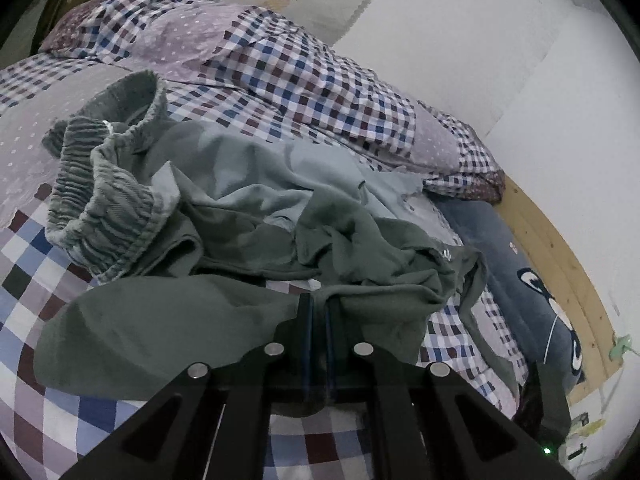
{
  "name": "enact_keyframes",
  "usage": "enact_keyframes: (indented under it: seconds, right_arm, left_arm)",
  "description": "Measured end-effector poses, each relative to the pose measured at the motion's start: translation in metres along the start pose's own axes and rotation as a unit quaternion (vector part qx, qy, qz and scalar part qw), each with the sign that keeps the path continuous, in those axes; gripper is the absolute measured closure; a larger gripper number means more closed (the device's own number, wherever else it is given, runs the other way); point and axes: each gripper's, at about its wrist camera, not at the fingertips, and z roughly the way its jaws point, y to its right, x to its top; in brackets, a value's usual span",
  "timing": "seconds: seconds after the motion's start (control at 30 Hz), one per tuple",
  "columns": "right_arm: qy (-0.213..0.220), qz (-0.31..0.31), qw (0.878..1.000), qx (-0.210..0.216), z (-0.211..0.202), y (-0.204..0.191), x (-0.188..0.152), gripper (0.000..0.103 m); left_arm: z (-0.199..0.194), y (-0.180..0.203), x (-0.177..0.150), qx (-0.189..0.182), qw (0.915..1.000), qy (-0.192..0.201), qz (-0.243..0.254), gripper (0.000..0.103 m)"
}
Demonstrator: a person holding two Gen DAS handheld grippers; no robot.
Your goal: Fold clothes
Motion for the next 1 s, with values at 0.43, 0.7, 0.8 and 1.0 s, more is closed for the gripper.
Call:
enact_keyframes:
  seconds: [0.43,0.7,0.8,1.0]
  right_arm:
    - [0.019,0.064,0.99,-0.122,-0.056,0.09,-0.043,0.1]
    - [0.056,0.153,0.962,-0.219,-0.125,0.189,-0.061,0.1]
    - [0.067,0.197,0.943,-0.26,-0.151,0.231,-0.072,0.1]
    - [0.062,0.249,0.91,-0.326,-0.18,0.275,-0.096,0.1]
  left_arm:
    - [-0.013,-0.016,0.01,0.01,0.9984,0.035,-0.044,0.099]
    - [-0.011,-0.015,0.011,0.016,0.9971,0.052,-0.053,0.101]
    - [-0.007,-0.015,0.011,0.023,0.9969,0.052,-0.054,0.101]
    - [-0.001,-0.012,0.008,0.042,0.9959,0.063,-0.049,0.103]
